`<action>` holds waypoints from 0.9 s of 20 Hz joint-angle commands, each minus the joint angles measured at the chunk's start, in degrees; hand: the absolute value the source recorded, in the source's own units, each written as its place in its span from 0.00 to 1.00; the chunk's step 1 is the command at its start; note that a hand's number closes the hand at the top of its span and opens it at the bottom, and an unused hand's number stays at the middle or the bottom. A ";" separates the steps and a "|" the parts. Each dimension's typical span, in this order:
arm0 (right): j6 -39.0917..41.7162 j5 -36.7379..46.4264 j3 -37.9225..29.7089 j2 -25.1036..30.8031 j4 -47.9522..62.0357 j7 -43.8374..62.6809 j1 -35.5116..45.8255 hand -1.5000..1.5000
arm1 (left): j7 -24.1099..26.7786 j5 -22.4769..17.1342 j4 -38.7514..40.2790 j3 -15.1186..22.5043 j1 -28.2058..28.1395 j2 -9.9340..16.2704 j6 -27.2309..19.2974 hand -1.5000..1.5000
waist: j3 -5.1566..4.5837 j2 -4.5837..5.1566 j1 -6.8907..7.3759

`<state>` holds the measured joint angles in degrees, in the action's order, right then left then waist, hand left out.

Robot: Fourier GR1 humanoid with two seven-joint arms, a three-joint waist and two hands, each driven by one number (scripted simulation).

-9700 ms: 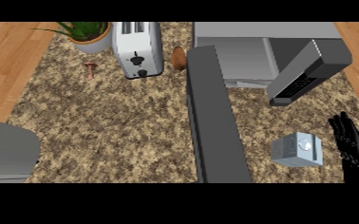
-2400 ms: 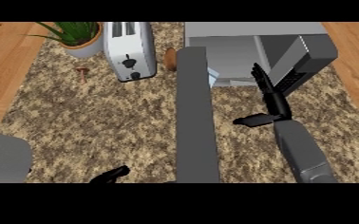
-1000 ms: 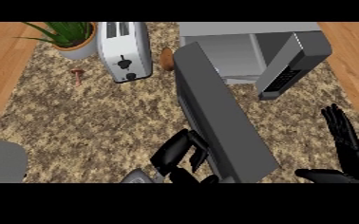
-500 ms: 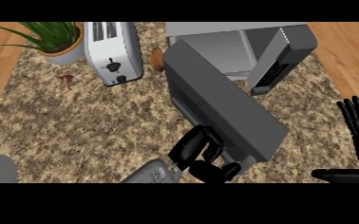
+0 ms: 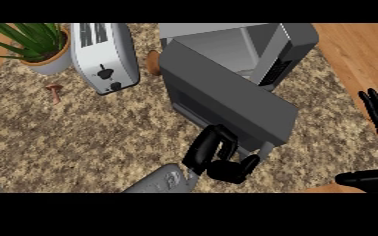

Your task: Pick up the milk, place it into the microwave and close the microwave

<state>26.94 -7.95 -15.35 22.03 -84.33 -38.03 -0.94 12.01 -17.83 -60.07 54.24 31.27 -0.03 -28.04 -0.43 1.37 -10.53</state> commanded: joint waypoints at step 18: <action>6.61 -10.33 1.38 6.75 -6.50 8.76 4.78 0.00 | 9.33 -19.57 9.66 -11.54 16.03 0.03 -7.43 1.00 | 0.04 2.68 -6.17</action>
<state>31.70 -17.01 -13.85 27.59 -90.51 -29.59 3.13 20.05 -35.10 -53.25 45.86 43.40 -0.02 -35.01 -0.49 3.73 -16.08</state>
